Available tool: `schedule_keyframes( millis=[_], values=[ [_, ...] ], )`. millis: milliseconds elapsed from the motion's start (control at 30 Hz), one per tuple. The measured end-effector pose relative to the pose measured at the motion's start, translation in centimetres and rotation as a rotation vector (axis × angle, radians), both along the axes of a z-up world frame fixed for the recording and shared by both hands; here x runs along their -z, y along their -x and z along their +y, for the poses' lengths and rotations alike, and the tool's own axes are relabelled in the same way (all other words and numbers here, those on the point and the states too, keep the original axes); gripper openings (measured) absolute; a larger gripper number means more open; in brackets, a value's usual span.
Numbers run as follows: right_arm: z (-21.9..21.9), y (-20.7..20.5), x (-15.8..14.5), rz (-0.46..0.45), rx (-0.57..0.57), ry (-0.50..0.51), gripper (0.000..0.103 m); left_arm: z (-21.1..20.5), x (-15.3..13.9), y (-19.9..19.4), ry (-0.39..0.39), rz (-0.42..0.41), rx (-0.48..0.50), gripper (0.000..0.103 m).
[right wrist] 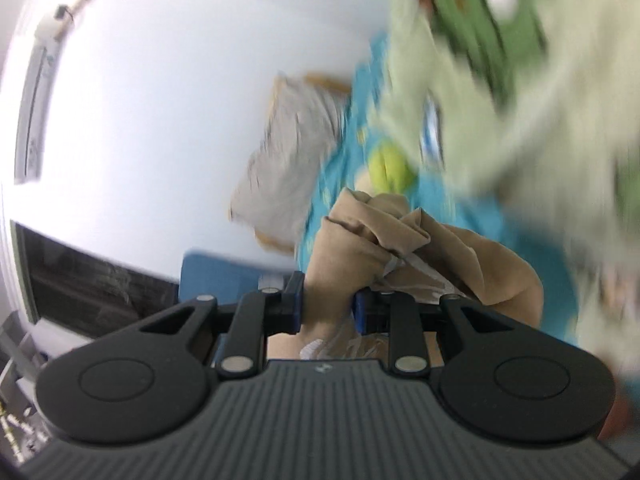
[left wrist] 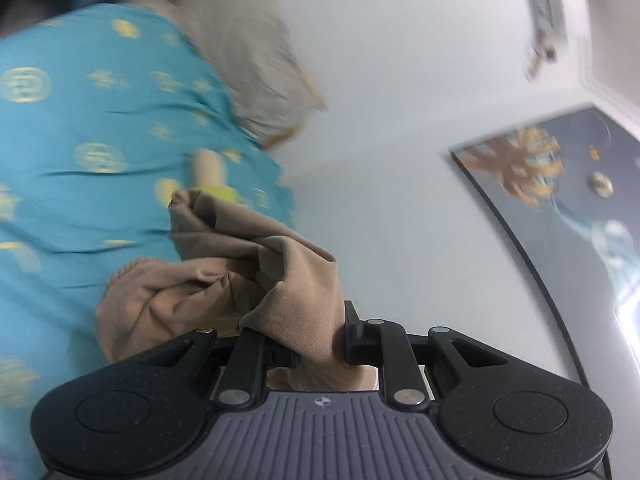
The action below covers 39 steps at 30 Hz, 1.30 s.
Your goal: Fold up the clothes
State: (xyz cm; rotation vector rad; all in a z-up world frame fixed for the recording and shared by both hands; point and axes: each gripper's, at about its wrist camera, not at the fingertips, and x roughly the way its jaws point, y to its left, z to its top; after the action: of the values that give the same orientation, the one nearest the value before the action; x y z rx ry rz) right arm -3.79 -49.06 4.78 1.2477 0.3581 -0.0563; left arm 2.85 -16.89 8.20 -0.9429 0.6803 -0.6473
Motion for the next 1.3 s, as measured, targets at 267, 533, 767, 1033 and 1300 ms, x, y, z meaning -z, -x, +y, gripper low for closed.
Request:
schedule_keyframes(
  millis=[267, 533, 767, 1033, 1300],
  values=[
    [-15.0, 1.0, -11.5, -0.117, 0.237, 0.224, 0.027, -21.2, -8.9, -5.1, 0.040, -0.174, 0.195, 0.020],
    [-19.2, 5.2, -7.2, -0.026, 0.361, 0.444, 0.027, -30.6, 0.1, -5.9, -0.135, -0.228, 0.415, 0.022],
    [-16.4, 7.6, 3.1, 0.155, 0.330, 0.408, 0.027, -28.3, 10.6, -2.8, -0.262, -0.170, 0.509, 0.031],
    [-15.1, 9.2, 3.8, 0.280, 0.324, 0.348, 0.036, -27.2, 8.7, -0.6, -0.404, -0.256, 0.485, 0.078],
    [-12.1, 13.8, -1.9, 0.295, 0.264, 0.374, 0.036, -23.5, -1.0, 5.2, -0.463, -0.445, 0.407, 0.103]
  ],
)
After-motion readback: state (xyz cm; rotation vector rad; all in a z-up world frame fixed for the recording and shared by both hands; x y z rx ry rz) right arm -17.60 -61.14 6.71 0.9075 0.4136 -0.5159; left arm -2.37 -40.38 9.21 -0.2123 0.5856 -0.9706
